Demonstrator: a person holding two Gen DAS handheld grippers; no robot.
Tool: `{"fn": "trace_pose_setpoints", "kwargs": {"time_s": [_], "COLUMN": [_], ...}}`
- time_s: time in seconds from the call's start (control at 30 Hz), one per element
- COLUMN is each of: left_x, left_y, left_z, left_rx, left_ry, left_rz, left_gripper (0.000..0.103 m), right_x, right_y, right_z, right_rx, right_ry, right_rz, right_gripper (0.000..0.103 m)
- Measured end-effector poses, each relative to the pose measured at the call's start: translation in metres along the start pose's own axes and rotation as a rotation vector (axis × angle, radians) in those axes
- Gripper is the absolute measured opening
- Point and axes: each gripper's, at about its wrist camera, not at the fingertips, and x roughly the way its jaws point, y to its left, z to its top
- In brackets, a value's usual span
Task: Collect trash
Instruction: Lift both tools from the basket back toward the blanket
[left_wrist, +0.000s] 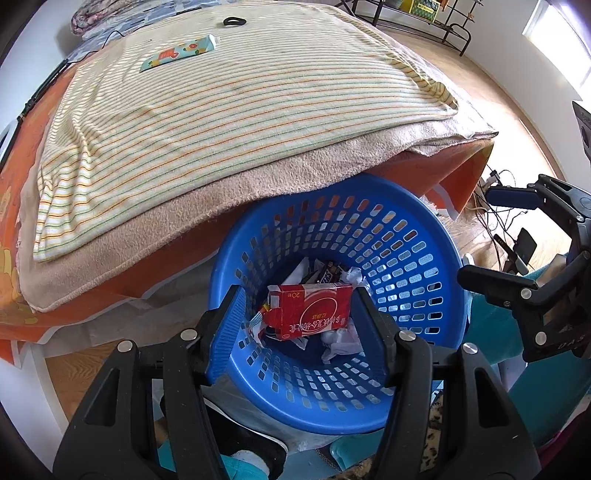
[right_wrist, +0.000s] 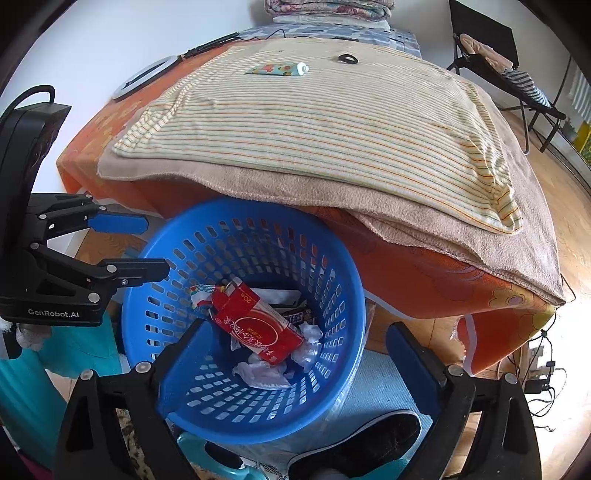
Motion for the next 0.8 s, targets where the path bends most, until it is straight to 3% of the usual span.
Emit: {"fn": "trace_pose_setpoints", "kwargs": {"time_s": [0.27, 0.37, 0.63, 0.8], "left_x": [-0.017, -0.026, -0.034, -0.028], "left_y": [0.017, 0.026, 0.064, 0.093], "left_z": [0.027, 0.045, 0.116, 0.167], "left_rx": [-0.024, -0.024, -0.057, -0.074], "left_ry": [-0.039, -0.066, -0.130, -0.161], "left_rz": [-0.006, -0.002, -0.032, -0.031], "left_gripper": [0.061, 0.067, 0.067, 0.067], "right_x": [-0.008, -0.011, -0.020, -0.025], "right_y": [-0.006, -0.009, -0.026, -0.032], "right_z": [0.017, 0.028, 0.070, 0.106], "right_rx": [0.007, 0.007, 0.009, -0.035], "right_ry": [-0.005, -0.013, -0.088, -0.165], "right_rz": [-0.024, -0.015, 0.005, -0.026], "right_gripper": [0.099, 0.100, 0.100, 0.100]}}
